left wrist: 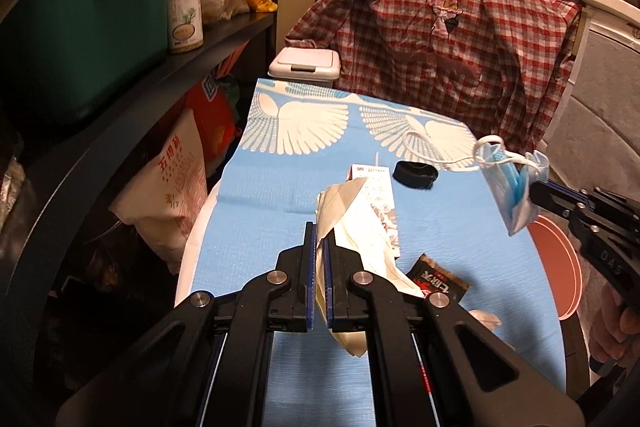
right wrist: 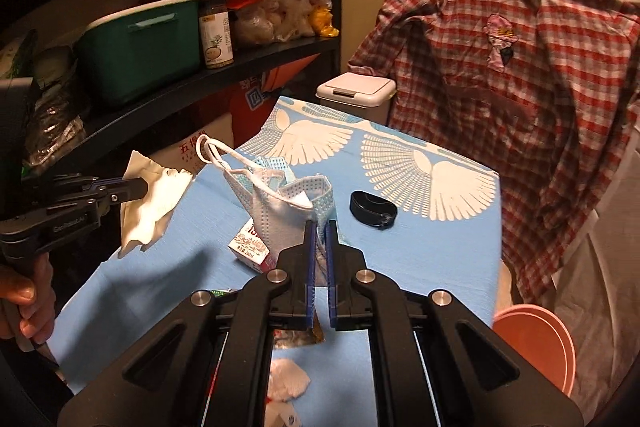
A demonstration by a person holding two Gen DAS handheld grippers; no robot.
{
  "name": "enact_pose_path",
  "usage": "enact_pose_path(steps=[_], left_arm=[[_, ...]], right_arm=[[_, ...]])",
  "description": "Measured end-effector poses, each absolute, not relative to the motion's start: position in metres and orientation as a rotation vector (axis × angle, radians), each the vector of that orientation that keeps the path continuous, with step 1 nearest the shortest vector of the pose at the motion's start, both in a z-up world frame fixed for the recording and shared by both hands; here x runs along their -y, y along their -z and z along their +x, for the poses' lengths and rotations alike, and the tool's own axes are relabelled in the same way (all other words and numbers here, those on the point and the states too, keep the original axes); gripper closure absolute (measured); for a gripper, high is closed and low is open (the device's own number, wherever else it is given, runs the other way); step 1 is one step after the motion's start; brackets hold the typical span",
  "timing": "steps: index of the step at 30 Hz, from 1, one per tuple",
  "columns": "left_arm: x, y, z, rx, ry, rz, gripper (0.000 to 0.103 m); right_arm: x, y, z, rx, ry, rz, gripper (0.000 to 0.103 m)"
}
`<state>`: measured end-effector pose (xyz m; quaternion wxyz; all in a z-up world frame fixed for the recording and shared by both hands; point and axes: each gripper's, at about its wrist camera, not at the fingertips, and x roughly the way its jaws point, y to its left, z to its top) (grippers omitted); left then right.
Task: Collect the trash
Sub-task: 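Lift the tissue and face mask with both grippers and carry them over the pink bin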
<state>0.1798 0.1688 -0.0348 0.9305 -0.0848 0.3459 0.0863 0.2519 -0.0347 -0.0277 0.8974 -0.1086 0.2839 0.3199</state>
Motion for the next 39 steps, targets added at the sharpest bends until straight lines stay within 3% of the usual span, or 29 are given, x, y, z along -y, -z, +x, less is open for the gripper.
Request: enact_pose_path(steps=[15, 39], left_arm=[[-0.134, 0.005, 0.173, -0.624, -0.13, -0.156, 0.099], [-0.056, -0.019, 0.193, -0.583, -0.05, -0.127, 0.099]], right_arm=[[0.117, -0.03, 0.231, -0.526, -0.515, -0.14, 0.098], [0.219, -0.013, 0.236, -0.518, -0.321, -0.002, 0.098]])
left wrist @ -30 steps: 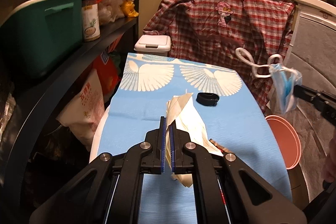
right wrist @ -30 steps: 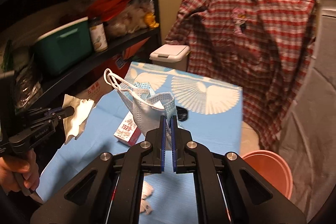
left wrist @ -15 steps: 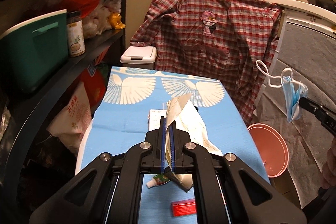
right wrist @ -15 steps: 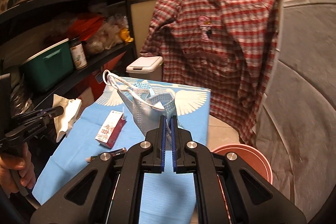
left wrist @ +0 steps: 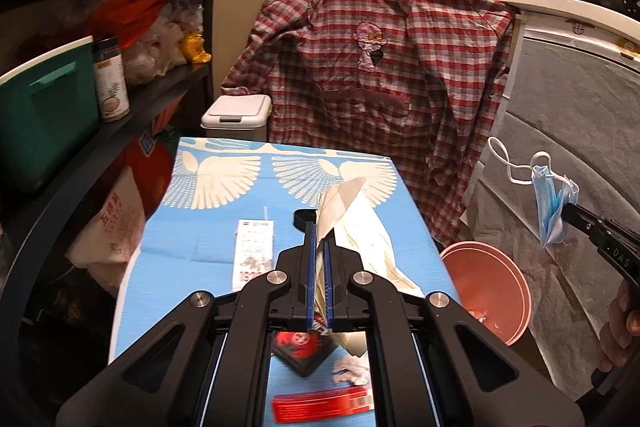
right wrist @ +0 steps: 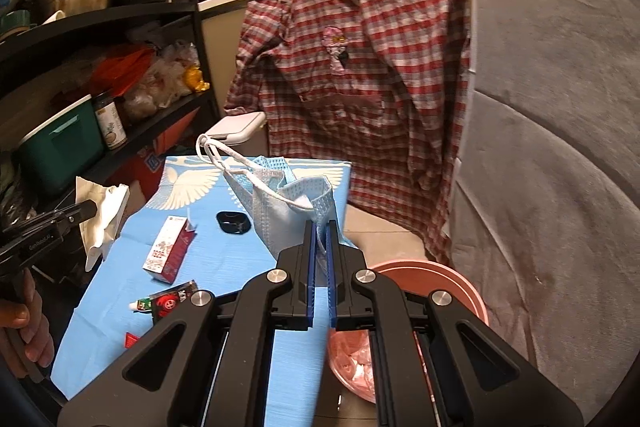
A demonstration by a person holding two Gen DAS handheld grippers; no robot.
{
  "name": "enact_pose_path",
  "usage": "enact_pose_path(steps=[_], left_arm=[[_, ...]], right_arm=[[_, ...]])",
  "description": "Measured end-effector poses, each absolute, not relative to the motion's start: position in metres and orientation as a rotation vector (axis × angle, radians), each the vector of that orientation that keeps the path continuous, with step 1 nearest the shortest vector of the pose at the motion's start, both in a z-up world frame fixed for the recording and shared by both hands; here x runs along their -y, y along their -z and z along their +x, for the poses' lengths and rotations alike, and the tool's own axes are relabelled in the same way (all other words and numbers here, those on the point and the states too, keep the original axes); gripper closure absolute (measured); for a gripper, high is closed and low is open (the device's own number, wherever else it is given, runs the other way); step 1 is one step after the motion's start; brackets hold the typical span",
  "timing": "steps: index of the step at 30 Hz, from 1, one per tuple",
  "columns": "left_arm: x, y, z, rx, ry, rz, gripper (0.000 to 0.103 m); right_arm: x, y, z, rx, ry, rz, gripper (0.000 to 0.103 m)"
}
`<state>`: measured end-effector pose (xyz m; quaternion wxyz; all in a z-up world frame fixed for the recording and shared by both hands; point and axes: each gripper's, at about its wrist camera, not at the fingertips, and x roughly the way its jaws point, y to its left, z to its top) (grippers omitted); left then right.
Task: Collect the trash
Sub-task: 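Lift the tissue and face mask with both grippers and carry them over the pink bin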
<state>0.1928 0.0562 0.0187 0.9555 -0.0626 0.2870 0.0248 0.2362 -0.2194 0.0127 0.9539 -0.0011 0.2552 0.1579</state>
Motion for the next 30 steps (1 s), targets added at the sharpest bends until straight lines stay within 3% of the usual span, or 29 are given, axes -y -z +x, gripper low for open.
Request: enact_pose_path(steps=[30], left_arm=[[0.053, -0.007, 0.236, -0.615, 0.098, -0.085, 0.099]], right_arm=[[0.293, 0.011, 0.257, -0.58, -0.176, 0.055, 0.098]])
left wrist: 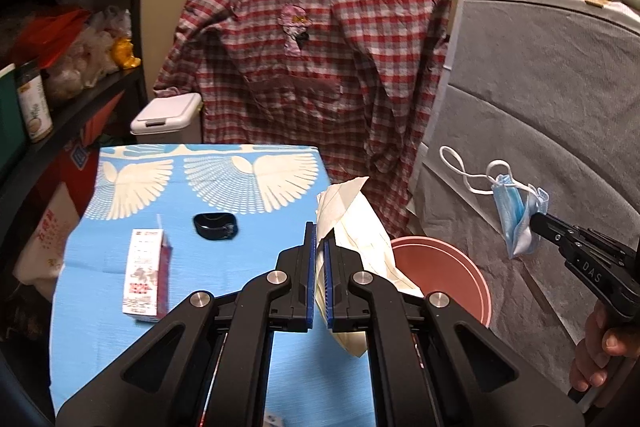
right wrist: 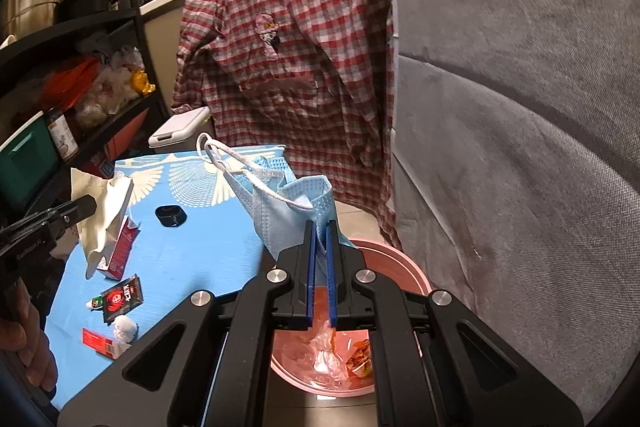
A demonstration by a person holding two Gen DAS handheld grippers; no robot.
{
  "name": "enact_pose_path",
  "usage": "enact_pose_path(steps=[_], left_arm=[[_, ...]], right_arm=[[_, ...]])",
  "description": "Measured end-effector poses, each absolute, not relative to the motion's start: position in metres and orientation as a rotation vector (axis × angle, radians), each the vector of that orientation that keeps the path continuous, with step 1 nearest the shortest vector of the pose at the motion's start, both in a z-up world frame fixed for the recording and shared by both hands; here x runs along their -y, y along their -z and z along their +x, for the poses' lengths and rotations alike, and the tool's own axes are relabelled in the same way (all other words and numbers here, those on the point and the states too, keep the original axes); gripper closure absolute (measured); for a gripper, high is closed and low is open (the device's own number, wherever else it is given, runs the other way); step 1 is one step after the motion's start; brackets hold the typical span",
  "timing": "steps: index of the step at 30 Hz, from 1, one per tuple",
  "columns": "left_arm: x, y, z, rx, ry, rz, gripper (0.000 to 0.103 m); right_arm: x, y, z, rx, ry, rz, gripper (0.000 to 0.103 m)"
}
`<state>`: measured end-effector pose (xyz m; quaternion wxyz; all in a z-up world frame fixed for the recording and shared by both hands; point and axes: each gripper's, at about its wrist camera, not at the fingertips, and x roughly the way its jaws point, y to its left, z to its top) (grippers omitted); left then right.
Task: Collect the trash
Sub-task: 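Lift the tissue and face mask with both grippers and carry them over the pink bin, then open both grippers over the pink bin to drop the tissue and mask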
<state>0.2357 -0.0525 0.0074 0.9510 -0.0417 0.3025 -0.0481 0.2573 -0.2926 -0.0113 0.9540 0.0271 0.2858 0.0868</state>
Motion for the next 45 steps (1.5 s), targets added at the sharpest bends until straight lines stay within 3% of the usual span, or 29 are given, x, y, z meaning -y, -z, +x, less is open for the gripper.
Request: enact_pose_path(steps=[40, 45], left_arm=[[0.155, 0.054, 0.287, -0.753, 0.225, -0.043, 0.099], [0.157, 0.058, 0.291, -0.773, 0.234, -0.047, 0.098]], right_arm=[[0.315, 0.056, 0.295, -0.724, -0.075, 0.024, 0.097], [0.315, 0.058, 0.298, -0.733, -0.064, 0.018, 0.091]])
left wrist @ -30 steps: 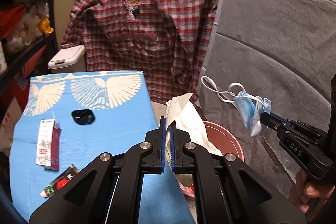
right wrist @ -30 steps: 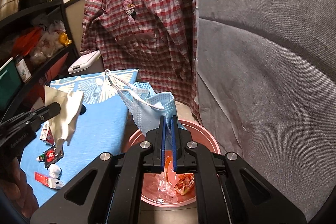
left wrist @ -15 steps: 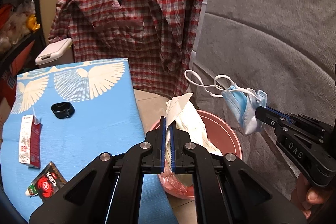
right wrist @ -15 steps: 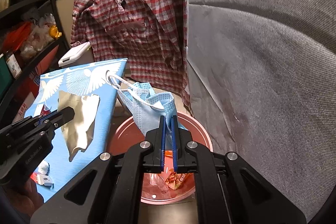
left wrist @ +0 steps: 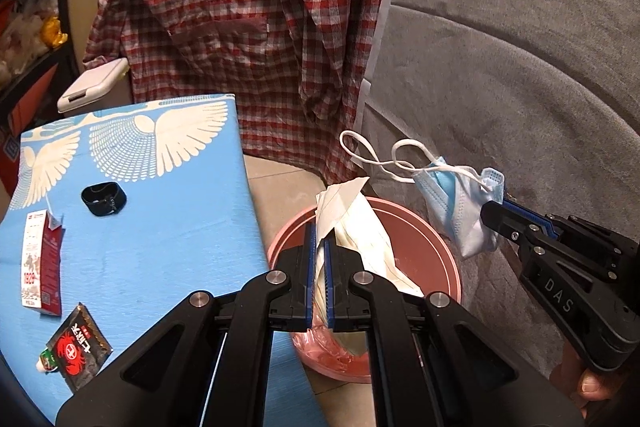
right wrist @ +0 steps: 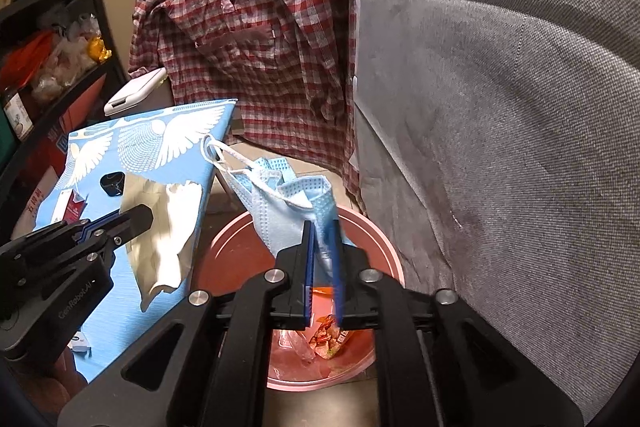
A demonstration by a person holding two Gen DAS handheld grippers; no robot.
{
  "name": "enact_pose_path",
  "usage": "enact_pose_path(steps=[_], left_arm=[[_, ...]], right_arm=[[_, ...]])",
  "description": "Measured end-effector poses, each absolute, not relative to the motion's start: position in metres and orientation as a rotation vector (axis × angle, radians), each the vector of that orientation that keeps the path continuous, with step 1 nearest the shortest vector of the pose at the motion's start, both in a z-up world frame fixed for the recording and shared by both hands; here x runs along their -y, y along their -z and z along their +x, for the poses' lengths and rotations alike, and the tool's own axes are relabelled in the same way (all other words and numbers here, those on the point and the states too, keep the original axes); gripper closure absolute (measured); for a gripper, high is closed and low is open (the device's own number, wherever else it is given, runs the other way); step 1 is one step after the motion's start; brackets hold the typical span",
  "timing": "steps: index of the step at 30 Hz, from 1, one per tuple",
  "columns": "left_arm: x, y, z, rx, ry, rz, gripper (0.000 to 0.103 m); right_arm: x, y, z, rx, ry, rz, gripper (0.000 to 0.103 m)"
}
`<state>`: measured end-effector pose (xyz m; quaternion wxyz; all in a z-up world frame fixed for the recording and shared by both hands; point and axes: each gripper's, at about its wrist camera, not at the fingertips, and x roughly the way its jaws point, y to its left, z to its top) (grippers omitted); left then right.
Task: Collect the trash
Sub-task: 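Open both grippers over the pink bin to drop the tissue and mask, then move both open grippers back over the ironing board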
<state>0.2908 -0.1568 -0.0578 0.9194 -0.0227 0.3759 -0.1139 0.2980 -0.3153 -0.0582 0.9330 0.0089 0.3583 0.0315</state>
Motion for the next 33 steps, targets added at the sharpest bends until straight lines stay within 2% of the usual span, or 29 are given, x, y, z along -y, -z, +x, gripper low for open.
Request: enact_pose_path(steps=[1, 3, 8, 21, 33], left_arm=[[0.156, 0.058, 0.291, -0.775, 0.232, -0.051, 0.093], [0.156, 0.058, 0.292, -0.775, 0.233, -0.059, 0.087], [0.155, 0.057, 0.292, -0.774, 0.237, -0.06, 0.087], [0.141, 0.046, 0.283, -0.752, 0.231, -0.06, 0.087], [0.095, 0.021, 0.26, -0.697, 0.203, -0.061, 0.087]], right_arm=[[0.316, 0.059, 0.298, -0.735, -0.062, 0.018, 0.086], [0.317, 0.059, 0.298, -0.733, -0.057, 0.023, 0.084], [0.32, 0.058, 0.297, -0.729, -0.046, 0.031, 0.069], [0.309, 0.051, 0.29, -0.715, -0.049, 0.021, 0.068], [0.28, 0.034, 0.275, -0.673, -0.082, 0.016, 0.068]])
